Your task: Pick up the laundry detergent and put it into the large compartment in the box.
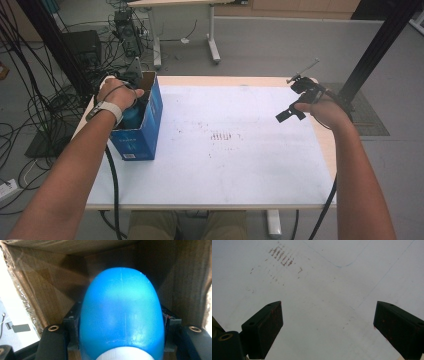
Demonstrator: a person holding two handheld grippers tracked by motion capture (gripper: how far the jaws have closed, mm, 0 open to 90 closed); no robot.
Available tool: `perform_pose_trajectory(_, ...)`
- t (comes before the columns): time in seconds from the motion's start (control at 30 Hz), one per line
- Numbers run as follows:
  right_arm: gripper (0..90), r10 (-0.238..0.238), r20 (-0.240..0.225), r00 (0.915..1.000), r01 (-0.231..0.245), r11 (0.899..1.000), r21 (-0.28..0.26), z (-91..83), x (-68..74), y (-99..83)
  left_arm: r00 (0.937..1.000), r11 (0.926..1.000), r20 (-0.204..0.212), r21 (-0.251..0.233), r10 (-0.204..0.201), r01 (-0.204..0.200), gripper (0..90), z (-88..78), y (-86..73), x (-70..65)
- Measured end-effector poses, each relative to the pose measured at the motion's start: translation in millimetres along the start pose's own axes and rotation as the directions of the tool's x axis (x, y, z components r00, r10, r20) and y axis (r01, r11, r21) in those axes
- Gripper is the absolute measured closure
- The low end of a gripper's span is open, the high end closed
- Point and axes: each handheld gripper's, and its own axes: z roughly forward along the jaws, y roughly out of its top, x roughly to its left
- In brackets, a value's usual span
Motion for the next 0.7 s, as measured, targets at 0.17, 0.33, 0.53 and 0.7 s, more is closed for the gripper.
perform_pose_trajectory(0.17,8.6,0.001,0.001,1.0000,-0.001,1.000,-0.001,-0.6,-0.4,-1.1,1.0000,1.0000,-0.002,-0.001,0.000,0.000,37.2,0.3,-0.3,-0.5)
perform_pose_trajectory(0.33,8.6,0.003,0.001,1.0000,-0.003,1.000,-0.001,-1.2,-0.6,-1.9,1.0000,1.0000,0.000,-0.003,-0.002,0.002,37.2,0.9,-0.7,0.1)
perform_pose_trajectory(0.53,8.6,0.003,0.002,1.0000,-0.003,1.000,-0.002,-1.6,-0.6,-2.6,1.0000,1.0000,0.004,-0.003,-0.001,0.001,37.4,1.6,-1.3,1.2)
perform_pose_trajectory(0.7,8.6,0.001,0.001,1.0000,-0.001,1.000,-0.003,-1.2,-0.8,-2.6,1.0000,1.0000,0.006,-0.004,-0.003,0.003,37.4,1.5,-1.6,1.9)
